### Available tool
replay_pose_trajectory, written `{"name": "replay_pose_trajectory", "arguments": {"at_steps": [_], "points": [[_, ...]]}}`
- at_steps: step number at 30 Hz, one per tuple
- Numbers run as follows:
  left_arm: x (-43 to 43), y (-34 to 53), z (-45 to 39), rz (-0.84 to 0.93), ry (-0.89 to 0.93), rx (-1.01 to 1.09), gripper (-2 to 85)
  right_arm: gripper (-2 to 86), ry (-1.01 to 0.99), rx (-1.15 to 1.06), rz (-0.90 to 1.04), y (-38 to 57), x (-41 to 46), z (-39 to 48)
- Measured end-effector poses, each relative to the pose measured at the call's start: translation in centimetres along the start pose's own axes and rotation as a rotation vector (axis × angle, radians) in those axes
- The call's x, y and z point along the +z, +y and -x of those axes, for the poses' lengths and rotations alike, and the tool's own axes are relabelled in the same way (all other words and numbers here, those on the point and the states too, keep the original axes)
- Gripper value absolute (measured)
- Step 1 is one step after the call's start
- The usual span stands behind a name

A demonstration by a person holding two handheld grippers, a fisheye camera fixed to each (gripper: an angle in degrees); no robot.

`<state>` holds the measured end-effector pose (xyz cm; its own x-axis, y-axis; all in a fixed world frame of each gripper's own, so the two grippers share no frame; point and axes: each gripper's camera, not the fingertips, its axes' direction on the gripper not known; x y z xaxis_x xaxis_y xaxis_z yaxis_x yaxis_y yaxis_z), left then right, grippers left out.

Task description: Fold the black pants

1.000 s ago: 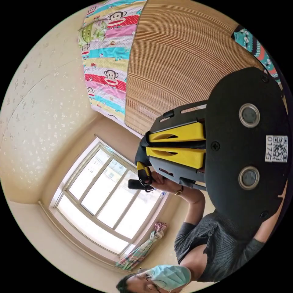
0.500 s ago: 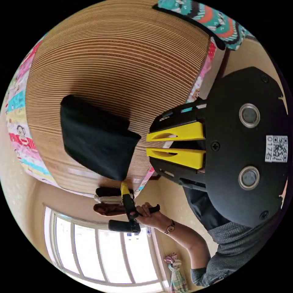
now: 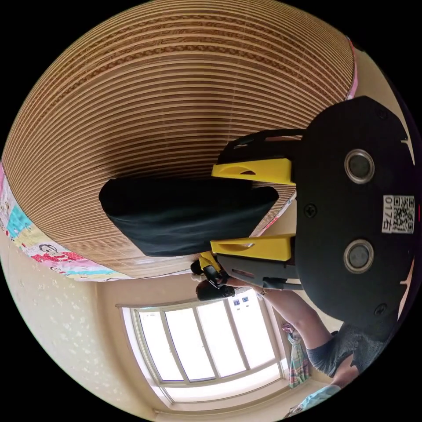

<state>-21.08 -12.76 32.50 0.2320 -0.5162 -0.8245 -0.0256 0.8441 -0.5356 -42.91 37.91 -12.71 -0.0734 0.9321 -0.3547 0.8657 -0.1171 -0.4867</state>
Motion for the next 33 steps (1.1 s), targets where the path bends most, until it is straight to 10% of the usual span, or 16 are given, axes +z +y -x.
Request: {"name": "replay_pose_trajectory", "arguments": {"at_steps": [17,33], "points": [[-1.8,18.8,1.7,0.11,0.265,-0.25,9.9,7.7,-0.234,0.14,0.16,14.6,0.9,-2.1],[-45.8,30.3,-2.8,-0.742,-0.229,-0.102,10.2,6.9,-0.415,-0.513,0.318,11.2,13.1,40.0]]}}
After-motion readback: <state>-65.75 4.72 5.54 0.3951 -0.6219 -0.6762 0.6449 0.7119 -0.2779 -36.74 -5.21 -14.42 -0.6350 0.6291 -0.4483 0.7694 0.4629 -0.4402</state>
